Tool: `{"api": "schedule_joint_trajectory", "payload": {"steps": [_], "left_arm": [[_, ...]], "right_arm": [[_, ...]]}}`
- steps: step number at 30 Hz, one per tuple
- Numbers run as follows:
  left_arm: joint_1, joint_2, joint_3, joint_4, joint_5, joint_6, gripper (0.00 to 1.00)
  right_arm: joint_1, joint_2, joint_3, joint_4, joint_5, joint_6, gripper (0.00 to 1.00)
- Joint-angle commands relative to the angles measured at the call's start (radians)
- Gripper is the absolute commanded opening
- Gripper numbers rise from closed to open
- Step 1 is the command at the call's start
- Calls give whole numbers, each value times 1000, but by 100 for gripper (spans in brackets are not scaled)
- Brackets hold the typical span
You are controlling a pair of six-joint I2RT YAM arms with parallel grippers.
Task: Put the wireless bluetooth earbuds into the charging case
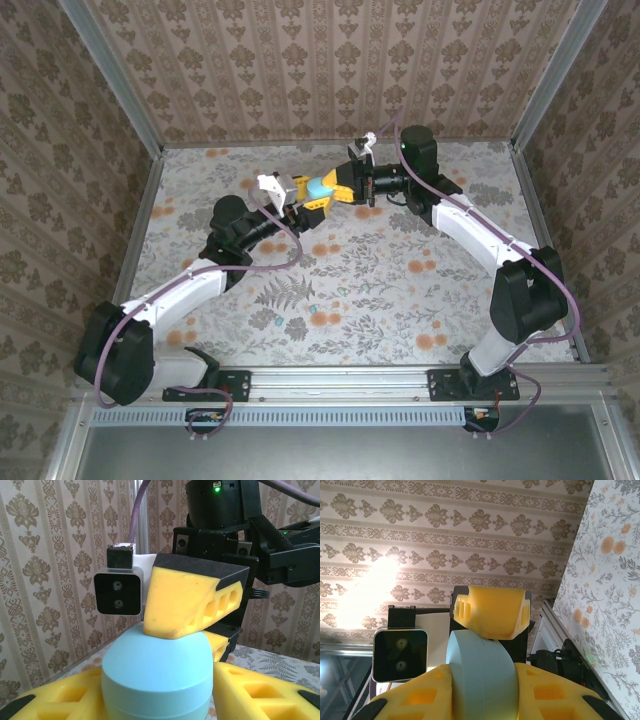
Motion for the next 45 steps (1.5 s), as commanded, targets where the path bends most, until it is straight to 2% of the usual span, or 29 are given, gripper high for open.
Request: {"api": "schedule_joint_trajectory", "payload": {"steps": [1,11,19,23,26,29,33,35,39,40,45], "left_arm": [[-9,14,30,43,39,-26,50],[-9,17,33,45,42,-36,51],[-9,18,35,45,43,-41,48],[-9,21,36,37,45,-38,43],[-9,21,37,25,48,-29,40],[-9,17,36,12,50,-20,38],[-9,14,27,1,53,-11,36],[-9,9,23,0,60,-11,36],[-8,4,21,-2,64,-14,36],[-7,4,21,-3,98,-16,36],[-4,5,28,-9,130,-31,35]], "right_arm": [[3,-21,-11,53,20,12,11],[3,-22,-17,73,20,13,11],[4,-21,-20,80,20,11,11],[3,-22,-21,81,25,14,12],[2,-27,-21,81,29,9,18],[-8,-40,-12,24,47,-31,31],[-27,-87,26,-150,98,-215,53],[-35,-113,39,-228,125,-327,59],[-37,-176,33,-398,237,-641,63],[-38,-193,22,-409,261,-714,64],[-34,-279,-51,-406,308,-986,63]]}}
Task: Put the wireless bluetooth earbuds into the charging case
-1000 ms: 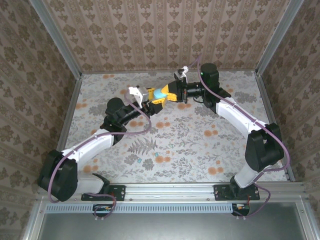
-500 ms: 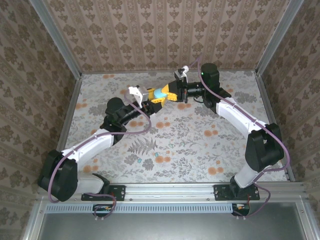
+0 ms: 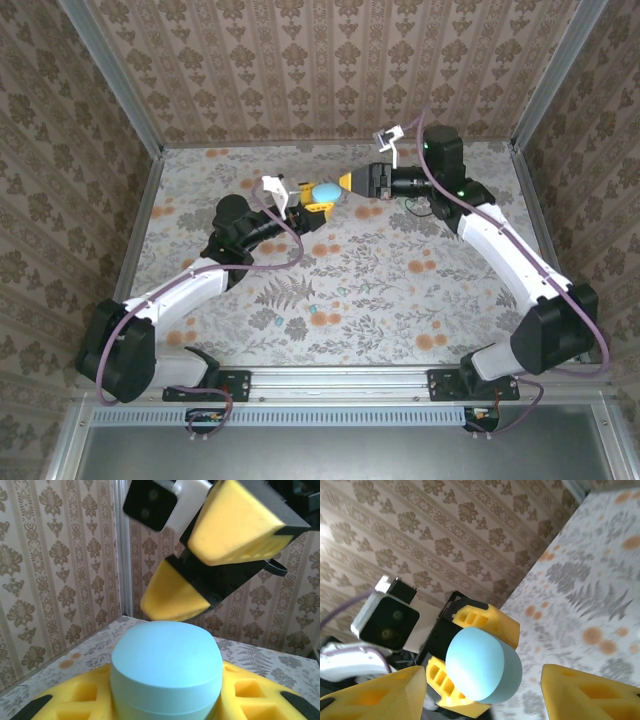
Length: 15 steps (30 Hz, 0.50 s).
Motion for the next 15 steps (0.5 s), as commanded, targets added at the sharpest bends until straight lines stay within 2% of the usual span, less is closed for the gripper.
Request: {"api": "schedule_joint_trajectory", "payload": {"steps": [1,6,15], "left_arm": [[-4,-9,27,8,53,-7,36],[-4,-4,30,17,58,-20,36],[-4,10,39,25,69,-39,36]], "right_arm": [[8,-70,-45,-62,65,-308,63],[27,-88,-52,-139,89,-478,65],[59,-76,-53,-161,107,-542,66]]}}
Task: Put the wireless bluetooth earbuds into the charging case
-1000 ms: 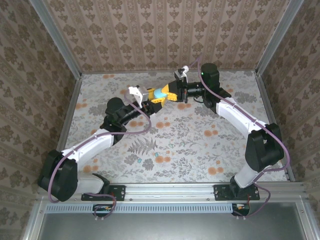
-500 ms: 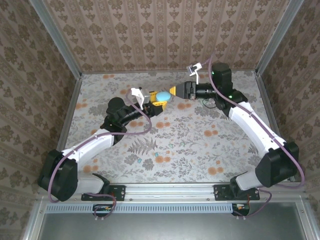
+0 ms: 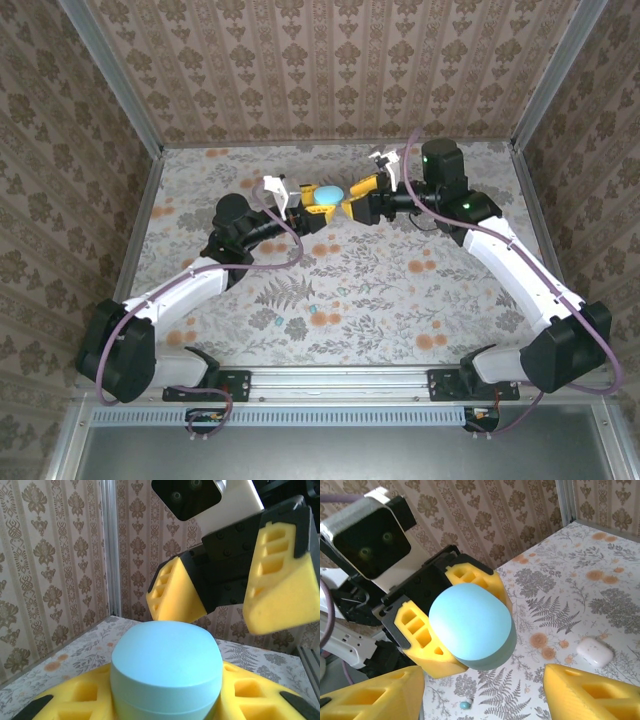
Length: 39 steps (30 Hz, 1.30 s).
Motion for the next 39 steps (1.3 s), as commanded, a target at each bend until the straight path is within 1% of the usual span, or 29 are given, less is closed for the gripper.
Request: {"api": "schedule_joint_trajectory", "payload": {"steps": [1,5,15,19,22,27,29,35,39], "left_arm": [[-4,10,31,31,26,-19,36],[-4,12,35,30,37,-21,36],[-4,14,42,24,51,-27,36],[-4,16,45,24,63,-26,36],[-4,18,49,21,90,-23,36],[-9,20,60,-13,113,-6,35],[-9,20,58,-16,114,-6,35],[-9,14,51,-18,105,-5,35],[-9,10,48,-19,100,-1,35]], "right_arm": [[13,1,-8,-26,20,-69,66],[13,9,-1,-27,59,-63,65],[16,32,10,-18,72,-57,64],[16,32,13,-16,105,-46,64],[16,35,19,2,146,5,63],[9,37,53,33,146,97,62],[5,70,70,39,146,136,62],[0,92,105,42,135,190,62],[-1,95,110,48,162,215,61]]}}
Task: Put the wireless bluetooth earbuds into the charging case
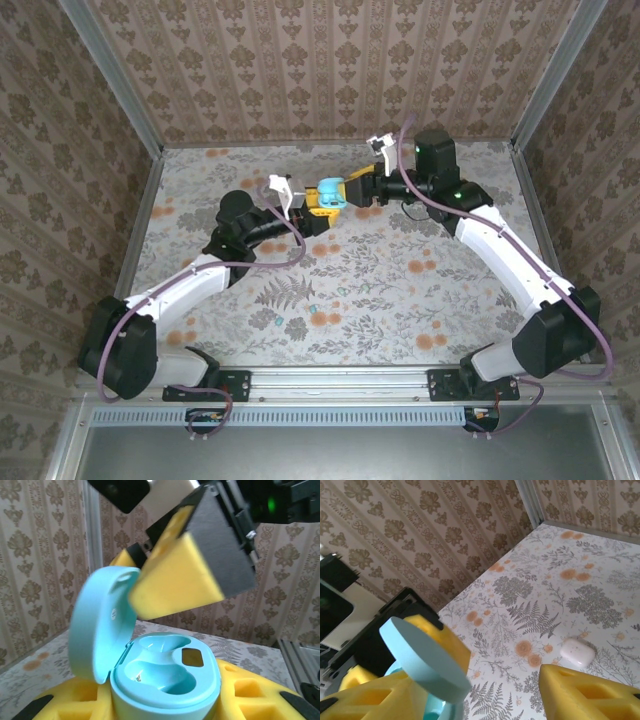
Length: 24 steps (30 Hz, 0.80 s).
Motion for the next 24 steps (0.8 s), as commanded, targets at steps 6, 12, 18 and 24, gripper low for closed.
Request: {"api": "schedule_joint_trajectory", "payload": {"steps": [6,12,18,24], "left_arm": [[-2,-21,-1,13,-29,16,36],[4,-38,-25,14,-112,14,37],[6,-37,-26,27,-114,2,37],[10,-52,-36,27,-162,6,37]], "right_arm": [[-6,-8,50,11,21,105,63],[-12,-35,49,0,-54,125,65],[-14,-83,13,-30,-42,89,65],[-24,-83,14,-90,-26,141,64]]}}
